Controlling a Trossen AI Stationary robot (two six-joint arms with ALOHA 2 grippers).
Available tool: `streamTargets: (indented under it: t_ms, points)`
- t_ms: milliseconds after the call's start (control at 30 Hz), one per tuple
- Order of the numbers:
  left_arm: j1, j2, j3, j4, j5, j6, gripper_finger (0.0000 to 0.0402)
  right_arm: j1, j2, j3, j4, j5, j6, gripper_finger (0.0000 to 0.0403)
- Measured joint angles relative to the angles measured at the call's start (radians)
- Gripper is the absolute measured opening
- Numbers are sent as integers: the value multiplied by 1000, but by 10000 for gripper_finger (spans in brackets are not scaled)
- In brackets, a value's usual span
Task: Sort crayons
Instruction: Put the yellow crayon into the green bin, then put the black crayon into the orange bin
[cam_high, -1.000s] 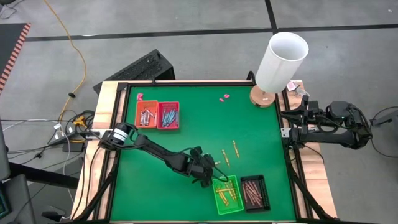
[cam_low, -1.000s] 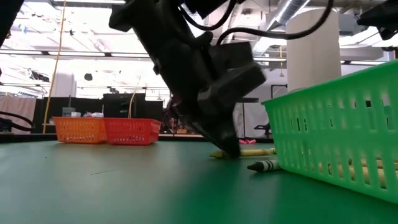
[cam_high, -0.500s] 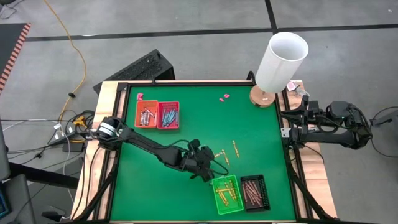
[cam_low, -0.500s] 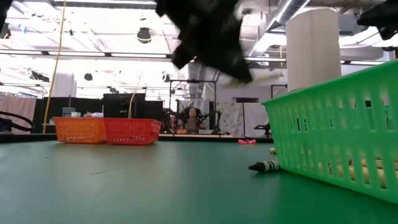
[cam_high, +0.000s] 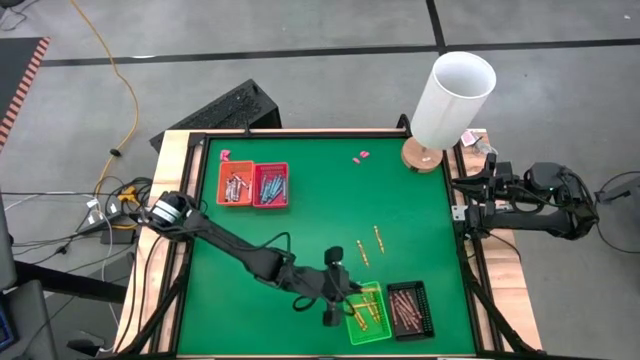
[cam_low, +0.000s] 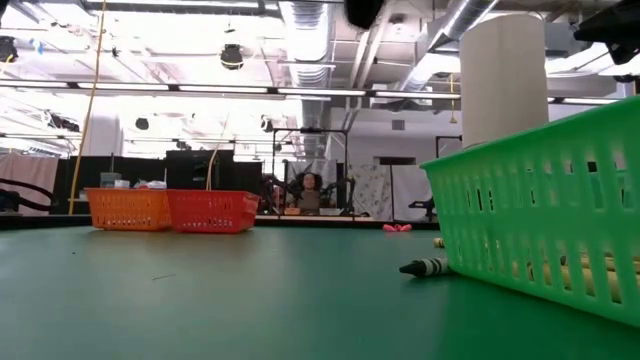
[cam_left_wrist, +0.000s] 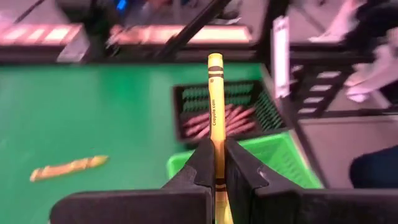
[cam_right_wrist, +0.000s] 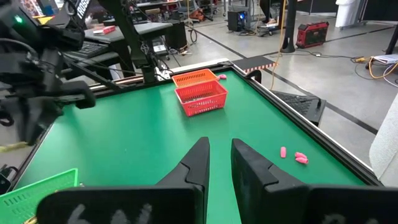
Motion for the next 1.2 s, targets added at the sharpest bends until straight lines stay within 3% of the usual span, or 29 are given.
streamTargets:
  t_ms: [300,467,567,833,1000,1067,1200]
  points:
    - [0,80,11,138,32,92,0,-1,0,0,2,0,0,68]
    - [12,139,14,206,185,144,0,-1,0,0,0,0,0,68]
    - [13,159,12,214,185,148,4,-1,0,0,2,0,0,68]
    - [15,163,13,193,206,274,62,-1,0,0,0,0,0,68]
    - [15,163,13,162,222,266,99,-1,0,0,1,0,0,68]
    - [15,163,13,149,159,230,109,-1,0,0,1,0,0,68]
    - [15,113,13,4,-103,8,109,-1,0,0,1,0,0,68]
